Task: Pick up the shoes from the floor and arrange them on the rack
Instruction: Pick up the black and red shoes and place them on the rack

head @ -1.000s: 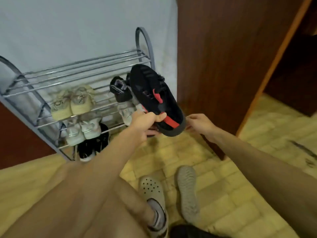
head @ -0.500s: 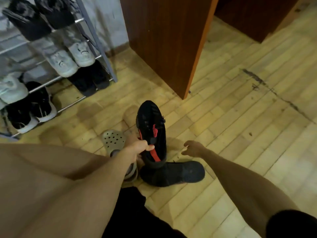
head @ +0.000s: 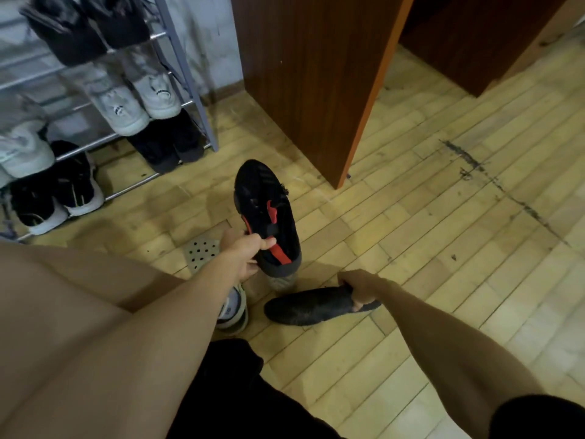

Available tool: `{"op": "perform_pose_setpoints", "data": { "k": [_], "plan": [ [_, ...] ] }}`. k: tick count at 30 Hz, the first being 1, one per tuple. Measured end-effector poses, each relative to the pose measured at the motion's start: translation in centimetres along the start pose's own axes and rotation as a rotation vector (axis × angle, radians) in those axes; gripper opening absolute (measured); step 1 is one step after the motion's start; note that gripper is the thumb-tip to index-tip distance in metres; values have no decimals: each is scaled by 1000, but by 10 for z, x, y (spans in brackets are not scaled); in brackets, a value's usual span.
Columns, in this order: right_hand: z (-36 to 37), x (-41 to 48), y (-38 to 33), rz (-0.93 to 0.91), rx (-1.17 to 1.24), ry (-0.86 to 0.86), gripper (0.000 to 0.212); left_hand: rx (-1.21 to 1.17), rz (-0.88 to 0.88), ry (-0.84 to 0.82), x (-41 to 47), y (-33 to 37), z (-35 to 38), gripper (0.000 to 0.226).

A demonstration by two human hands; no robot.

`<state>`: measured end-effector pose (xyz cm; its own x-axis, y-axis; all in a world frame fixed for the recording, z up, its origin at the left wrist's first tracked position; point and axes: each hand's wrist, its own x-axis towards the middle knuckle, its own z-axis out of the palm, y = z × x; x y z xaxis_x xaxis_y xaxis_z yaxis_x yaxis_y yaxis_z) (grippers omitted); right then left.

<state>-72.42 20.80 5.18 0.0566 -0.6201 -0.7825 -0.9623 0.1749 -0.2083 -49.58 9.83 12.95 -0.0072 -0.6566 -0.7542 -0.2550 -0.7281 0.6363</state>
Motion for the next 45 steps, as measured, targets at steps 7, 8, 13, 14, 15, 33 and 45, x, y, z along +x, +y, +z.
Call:
{"op": "perform_pose_setpoints", "data": {
  "k": [7, 8, 13, 14, 15, 33, 45],
  "plan": [
    [-49, -22, 30, 61, 337, 226, 45, -181, 101, 112, 4, 21, -28, 38],
    [-48, -20, 30, 87, 414, 285, 47, -183, 99, 115, 5, 21, -30, 38],
    [-25, -5, -16, 214, 648, 594, 36, -135, 56, 105, 11, 4, -29, 36],
    [-19, 0, -27, 199, 662, 578, 33, -117, 43, 99, 13, 1, -29, 36],
    [-14, 5, -37, 165, 648, 538, 34, -96, 32, 91, 14, -1, -29, 36],
    [5, 53, -11, 401, 747, 272, 66, 134, -28, 80, 32, -10, -16, 32],
    [-13, 35, -27, 318, 753, -115, 50, 73, -6, 86, 25, -2, -19, 45]
  ]
}}
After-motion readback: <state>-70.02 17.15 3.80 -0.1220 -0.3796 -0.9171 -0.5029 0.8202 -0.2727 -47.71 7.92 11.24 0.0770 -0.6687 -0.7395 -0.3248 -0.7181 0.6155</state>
